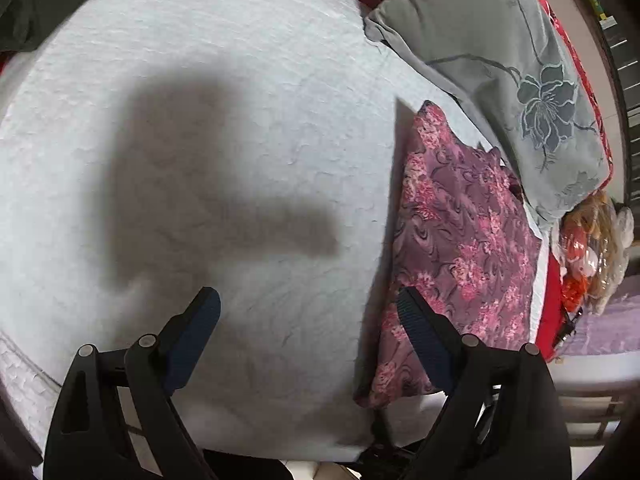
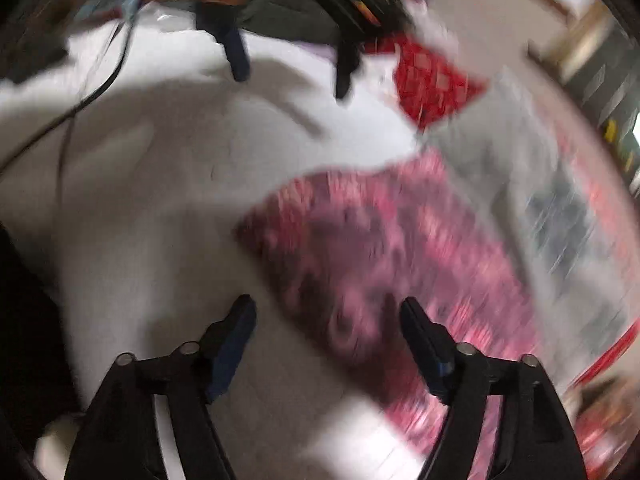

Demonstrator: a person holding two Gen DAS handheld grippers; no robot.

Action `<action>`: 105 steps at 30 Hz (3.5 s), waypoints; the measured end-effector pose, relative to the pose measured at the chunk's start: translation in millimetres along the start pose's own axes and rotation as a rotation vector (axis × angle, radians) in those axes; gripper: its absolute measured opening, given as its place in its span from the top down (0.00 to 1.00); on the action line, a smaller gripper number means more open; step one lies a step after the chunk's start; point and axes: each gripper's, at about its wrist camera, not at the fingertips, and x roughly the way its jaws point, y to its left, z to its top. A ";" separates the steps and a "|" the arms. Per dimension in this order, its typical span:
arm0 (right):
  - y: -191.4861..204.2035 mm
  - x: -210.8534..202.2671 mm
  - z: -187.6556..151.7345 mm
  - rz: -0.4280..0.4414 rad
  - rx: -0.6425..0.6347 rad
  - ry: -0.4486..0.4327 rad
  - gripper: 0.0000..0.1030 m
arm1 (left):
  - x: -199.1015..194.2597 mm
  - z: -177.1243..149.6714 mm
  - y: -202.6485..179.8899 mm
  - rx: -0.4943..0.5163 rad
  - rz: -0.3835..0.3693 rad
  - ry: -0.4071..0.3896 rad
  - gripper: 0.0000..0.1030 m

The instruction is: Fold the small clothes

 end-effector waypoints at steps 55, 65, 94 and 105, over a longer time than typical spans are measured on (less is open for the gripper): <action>-258.0 -75.3 -252.7 0.154 1.415 -0.209 0.93 | 122.4 -37.4 -416.8 0.388 -0.191 0.141 0.87; -259.2 -51.0 -341.1 0.230 1.695 -0.040 0.75 | 115.2 -37.6 -394.5 0.346 -0.278 0.122 0.59; -373.1 65.0 -308.7 0.199 1.433 0.173 0.89 | 118.2 -47.0 -269.3 0.263 -0.152 0.090 0.45; -338.1 -1.2 -336.9 0.372 1.439 0.146 0.80 | 119.3 -116.0 -261.0 0.363 -0.130 0.146 0.38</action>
